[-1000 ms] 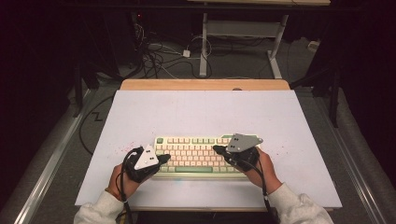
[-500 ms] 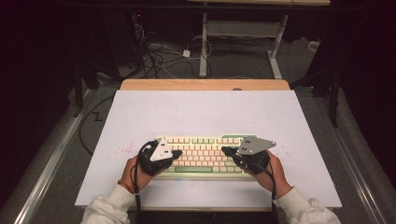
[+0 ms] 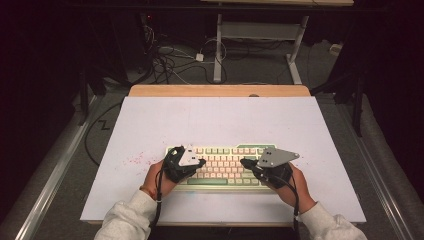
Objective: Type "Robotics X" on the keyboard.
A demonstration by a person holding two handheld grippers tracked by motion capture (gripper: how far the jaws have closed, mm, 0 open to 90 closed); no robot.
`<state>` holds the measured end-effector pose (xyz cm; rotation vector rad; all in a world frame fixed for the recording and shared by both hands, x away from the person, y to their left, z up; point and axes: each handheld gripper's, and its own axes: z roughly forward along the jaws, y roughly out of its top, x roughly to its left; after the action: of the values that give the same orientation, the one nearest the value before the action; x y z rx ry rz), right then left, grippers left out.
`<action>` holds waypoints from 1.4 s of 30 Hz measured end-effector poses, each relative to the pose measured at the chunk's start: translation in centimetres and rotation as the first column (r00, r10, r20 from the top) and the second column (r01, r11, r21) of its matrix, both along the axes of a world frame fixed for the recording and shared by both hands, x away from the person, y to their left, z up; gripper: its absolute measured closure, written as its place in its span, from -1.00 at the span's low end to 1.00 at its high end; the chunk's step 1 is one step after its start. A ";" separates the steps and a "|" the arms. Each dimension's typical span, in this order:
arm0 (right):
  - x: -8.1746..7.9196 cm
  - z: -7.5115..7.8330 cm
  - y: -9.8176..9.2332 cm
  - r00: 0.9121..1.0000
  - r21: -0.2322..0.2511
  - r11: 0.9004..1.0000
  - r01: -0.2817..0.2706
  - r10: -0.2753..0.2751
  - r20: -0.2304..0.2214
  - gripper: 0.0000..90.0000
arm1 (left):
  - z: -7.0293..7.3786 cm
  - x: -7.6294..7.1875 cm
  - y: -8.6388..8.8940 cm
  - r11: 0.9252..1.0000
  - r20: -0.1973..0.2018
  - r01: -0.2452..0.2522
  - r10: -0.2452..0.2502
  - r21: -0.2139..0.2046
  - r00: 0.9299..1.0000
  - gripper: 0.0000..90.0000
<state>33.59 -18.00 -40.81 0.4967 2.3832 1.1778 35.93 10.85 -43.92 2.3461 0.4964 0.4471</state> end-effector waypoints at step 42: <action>0.1 -0.1 0.3 1.000 -0.019 1.000 -0.011 0.011 0.003 1.00 | -0.5 1.2 -0.6 0.999 -0.003 -0.029 0.029 0.040 1.000 0.94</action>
<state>33.67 -17.67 -40.88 0.4759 2.3954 1.1590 37.10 10.23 -44.41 2.3814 0.5287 0.4703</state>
